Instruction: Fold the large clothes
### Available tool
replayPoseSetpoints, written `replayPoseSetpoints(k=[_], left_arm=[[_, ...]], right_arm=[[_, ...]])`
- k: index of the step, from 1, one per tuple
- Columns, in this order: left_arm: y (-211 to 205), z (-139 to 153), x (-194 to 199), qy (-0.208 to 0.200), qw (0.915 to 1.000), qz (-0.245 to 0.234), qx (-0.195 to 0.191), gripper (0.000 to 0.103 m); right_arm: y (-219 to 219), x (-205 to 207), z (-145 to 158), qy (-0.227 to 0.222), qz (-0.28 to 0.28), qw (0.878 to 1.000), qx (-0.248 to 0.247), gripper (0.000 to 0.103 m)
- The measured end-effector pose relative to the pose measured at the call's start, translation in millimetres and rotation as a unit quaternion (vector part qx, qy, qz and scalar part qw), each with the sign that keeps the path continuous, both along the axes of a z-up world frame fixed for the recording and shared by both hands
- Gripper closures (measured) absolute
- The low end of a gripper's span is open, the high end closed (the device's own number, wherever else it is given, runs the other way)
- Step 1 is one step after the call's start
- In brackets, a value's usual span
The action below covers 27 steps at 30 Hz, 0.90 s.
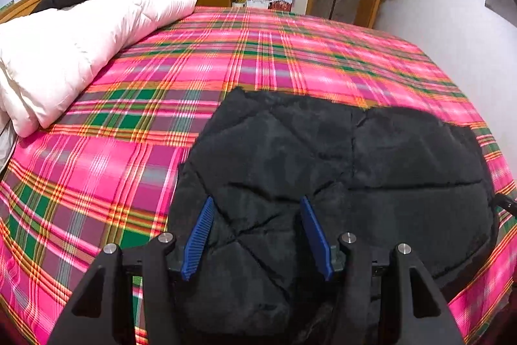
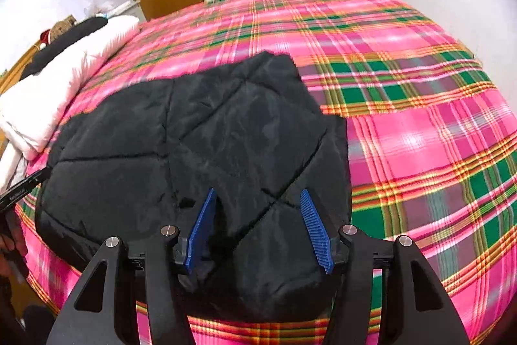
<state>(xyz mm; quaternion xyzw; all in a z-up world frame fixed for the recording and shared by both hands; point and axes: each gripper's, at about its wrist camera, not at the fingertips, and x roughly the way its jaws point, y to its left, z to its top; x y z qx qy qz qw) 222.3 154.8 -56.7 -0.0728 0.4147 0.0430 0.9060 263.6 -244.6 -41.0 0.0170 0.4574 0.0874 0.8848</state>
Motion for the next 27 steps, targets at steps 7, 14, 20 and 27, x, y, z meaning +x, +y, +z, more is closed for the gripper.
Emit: replayPoseSetpoints(k=[7,14,20,27], left_arm=[[-41,16,48,-0.019,0.9982,-0.057,-0.002,0.045],[-53,-29,110,0.027,0.9962,-0.063,0.054,0.043],[-39,-51,112,0.011,0.9983,-0.051,0.025,0.043],[-42,-55,113,0.001,0.9986,-0.043,0.032,0.043]], right_arm=[[32,39,0,-0.01,0.032,0.999,-0.004,0.048],[18,95,-41,0.037,0.011,0.999,-0.031,0.048],[7,100,-65,0.026,-0.002,1.0,-0.005,0.048],[6,98,-65,0.016,-0.011,1.0,-0.003,0.048]])
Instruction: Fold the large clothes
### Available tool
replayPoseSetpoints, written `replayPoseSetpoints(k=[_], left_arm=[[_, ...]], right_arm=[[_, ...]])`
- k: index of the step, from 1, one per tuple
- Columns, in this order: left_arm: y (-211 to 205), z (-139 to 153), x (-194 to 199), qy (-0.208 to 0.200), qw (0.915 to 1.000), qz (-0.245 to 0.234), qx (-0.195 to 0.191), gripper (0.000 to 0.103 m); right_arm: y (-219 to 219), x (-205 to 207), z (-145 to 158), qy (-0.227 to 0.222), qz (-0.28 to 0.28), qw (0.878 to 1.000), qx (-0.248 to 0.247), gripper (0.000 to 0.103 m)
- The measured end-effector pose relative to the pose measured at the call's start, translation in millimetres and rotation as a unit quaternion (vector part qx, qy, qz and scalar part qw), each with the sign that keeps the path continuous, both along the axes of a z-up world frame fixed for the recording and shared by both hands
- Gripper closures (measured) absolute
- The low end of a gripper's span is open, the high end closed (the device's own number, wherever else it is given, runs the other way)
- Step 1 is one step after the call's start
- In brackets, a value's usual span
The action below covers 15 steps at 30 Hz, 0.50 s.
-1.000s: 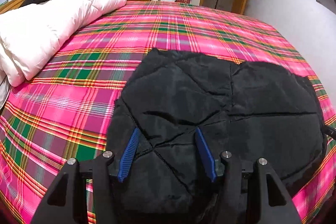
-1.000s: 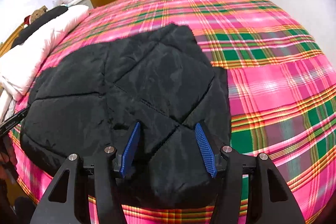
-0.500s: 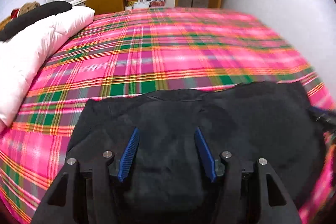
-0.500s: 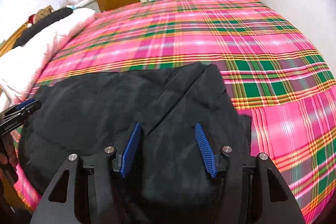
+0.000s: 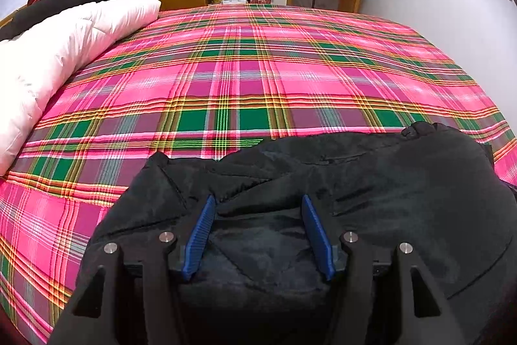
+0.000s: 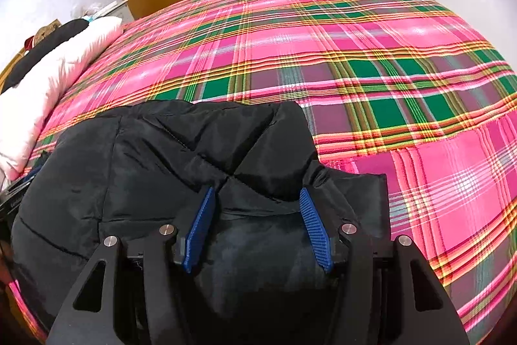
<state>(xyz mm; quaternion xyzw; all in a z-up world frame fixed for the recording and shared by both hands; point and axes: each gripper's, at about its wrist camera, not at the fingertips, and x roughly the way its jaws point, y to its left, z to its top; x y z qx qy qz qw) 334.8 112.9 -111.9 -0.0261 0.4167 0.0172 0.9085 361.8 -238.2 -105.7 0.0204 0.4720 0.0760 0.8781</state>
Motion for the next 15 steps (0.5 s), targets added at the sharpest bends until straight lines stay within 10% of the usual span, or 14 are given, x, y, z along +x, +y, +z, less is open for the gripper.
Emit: replayPoseSetpoints(k=[9,15], left_arm=[[23,62,-55,-0.044,0.9989,0.013,0.01,0.046],[62,17,-77,0.008,0.9987,0.05,-0.012,0.045]], right_arm=[[-14,-54,58,-0.035,0.006,0.999,-0.005,0.048],[-32,-74,23,0.0,-0.005,1.0,-0.026,0.046]])
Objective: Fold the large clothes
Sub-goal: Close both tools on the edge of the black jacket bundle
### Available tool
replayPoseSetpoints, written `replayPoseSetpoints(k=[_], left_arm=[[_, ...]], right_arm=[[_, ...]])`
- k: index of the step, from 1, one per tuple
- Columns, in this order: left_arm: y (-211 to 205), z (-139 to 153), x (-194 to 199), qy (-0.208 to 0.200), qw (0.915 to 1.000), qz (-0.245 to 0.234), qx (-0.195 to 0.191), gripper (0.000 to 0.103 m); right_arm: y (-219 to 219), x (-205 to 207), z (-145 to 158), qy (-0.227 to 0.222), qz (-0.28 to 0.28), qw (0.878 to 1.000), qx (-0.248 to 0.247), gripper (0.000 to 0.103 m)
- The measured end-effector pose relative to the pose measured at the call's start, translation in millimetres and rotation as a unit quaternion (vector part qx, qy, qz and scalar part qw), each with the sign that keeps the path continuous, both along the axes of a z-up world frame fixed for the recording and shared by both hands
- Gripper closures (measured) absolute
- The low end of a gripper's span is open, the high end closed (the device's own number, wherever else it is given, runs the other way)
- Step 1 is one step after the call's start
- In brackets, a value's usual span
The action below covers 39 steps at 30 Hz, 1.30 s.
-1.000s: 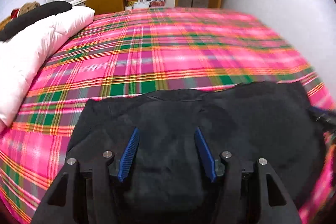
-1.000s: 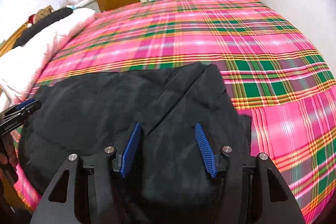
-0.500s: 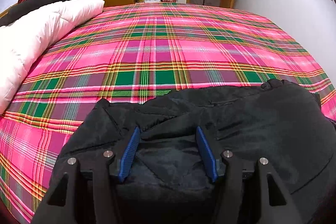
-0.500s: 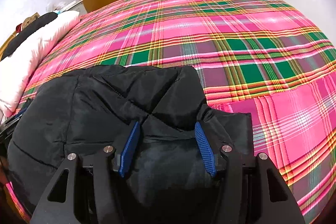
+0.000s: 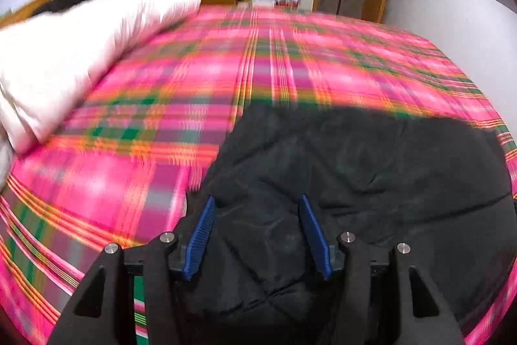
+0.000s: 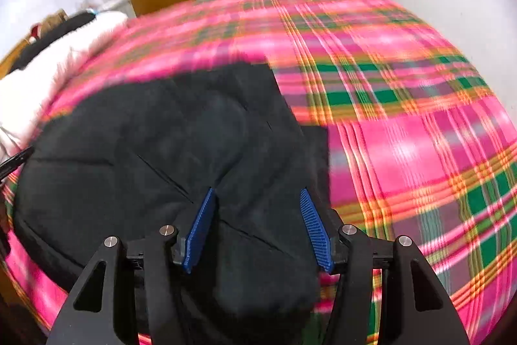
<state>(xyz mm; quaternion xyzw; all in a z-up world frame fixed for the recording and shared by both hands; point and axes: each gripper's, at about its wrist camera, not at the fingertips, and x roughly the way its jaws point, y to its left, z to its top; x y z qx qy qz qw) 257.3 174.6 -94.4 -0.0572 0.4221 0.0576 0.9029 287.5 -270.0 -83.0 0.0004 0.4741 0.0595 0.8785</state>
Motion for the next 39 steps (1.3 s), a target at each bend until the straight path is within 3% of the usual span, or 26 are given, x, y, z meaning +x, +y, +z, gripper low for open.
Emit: replayPoseSetpoints(k=[1,5,11,15,17,25,39], left_arm=[[0,-2,0,-0.003,1.0,0.0,-0.001,0.045],[-1,8,0,-0.002,0.9999,0.016,-0.004,0.047],[21,26,-39,-0.034,0.9988,0.034,-0.011,0.049],[44,0,-46,0.002,0.9976,0.052,-0.046,0.048],[45,-10,-47,0.007,0.9969,0.05,-0.06,0.047],[47,-37,-35,0.021,0.9903,0.05,-0.128,0.045],[58,-59,-35,0.032,0.9724,0.041,-0.227,0.038]], right_arm=[[-2,2,-2,0.001,-0.004,1.0,0.006,0.042],[-2,0,9,-0.007,-0.009,1.0,-0.01,0.042],[-14,-30,21,-0.023,-0.011,1.0,-0.001,0.041],[-27,-28,1,0.002,-0.017,1.0,0.025,0.041],[-29,-21,-5,0.007,-0.02,0.999,0.027,0.035],[-38,-1,-24,0.029,-0.016,0.997,0.066,0.032],[-49,18,-49,0.072,-0.009,0.982,0.172,0.032]])
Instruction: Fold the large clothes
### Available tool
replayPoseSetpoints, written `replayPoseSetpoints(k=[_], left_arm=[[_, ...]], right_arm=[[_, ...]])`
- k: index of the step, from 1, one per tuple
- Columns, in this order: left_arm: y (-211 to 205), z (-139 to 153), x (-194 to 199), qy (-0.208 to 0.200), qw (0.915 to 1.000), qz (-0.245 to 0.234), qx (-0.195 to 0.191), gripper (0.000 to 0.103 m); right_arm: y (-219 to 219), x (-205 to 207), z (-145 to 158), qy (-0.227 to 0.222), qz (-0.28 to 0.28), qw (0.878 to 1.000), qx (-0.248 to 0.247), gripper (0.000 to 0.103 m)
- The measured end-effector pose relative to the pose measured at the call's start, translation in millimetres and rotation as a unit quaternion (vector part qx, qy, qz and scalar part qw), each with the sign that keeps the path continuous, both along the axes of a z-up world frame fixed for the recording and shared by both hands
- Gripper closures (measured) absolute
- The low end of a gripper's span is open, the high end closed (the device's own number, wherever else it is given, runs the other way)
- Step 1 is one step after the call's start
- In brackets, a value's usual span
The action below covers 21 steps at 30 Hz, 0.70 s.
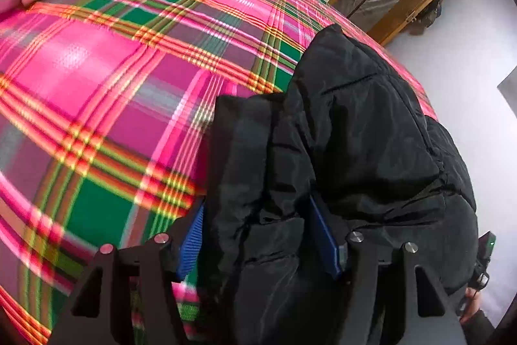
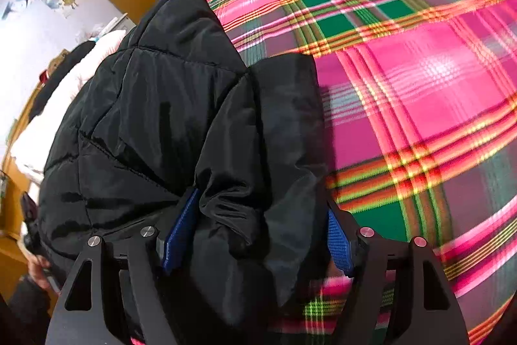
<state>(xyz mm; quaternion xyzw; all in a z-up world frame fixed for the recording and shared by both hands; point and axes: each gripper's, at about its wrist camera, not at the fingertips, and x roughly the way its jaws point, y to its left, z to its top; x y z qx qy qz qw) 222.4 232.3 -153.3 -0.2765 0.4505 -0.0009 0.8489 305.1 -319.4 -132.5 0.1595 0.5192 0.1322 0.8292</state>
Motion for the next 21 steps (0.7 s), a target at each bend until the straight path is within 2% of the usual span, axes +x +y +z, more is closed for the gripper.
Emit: replayPoseSetpoints(k=[4,12,16,21], left_arm=[[-4,-6,-11,-0.012,0.9999,-0.006,-0.009,0.038],[-6,-5,14,-0.002,0.9997,-0.023,0.0,0.032],[-8,-5,7,-0.006,0.9997,-0.023,-0.004,0.033],[-7,-8,17,-0.005,0.9994,-0.034,-0.006,0.033]], right_arm=[[-4,-8,-5,0.002,0.012,1.0,0.022,0.032],[6,8,-11,0.004,0.017,0.999,0.029,0.031],[2,-4,-10,0.007,0.017,0.999,0.043,0.043],[-4,1,-15,0.009,0.02,0.999,0.045,0.045]])
